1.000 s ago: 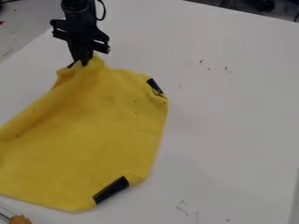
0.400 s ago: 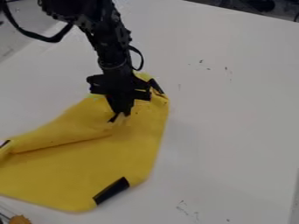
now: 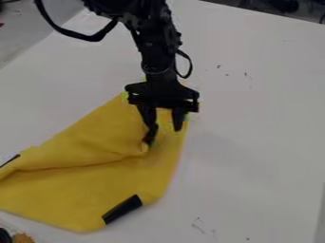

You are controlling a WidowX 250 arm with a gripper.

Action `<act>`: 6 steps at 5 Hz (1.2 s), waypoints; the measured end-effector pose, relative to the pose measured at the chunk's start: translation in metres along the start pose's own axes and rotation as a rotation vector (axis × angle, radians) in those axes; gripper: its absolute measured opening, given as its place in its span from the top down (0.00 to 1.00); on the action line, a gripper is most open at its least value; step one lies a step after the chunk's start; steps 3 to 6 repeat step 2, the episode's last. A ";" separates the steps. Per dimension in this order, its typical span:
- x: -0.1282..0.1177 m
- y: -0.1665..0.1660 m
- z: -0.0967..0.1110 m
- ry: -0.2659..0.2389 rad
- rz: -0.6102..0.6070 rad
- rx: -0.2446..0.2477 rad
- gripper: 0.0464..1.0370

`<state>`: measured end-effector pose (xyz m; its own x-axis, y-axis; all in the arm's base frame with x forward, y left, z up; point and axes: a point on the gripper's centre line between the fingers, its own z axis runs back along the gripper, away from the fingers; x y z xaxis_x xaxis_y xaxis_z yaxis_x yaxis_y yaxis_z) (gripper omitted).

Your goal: Fold the cloth from top left to the right

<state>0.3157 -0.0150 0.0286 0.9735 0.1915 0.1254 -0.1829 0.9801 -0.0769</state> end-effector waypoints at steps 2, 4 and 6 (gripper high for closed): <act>-0.004 -0.048 0.014 0.009 0.067 0.043 0.03; -0.004 -0.048 0.014 0.009 0.067 0.043 0.03; -0.004 -0.048 0.014 0.009 0.067 0.043 0.03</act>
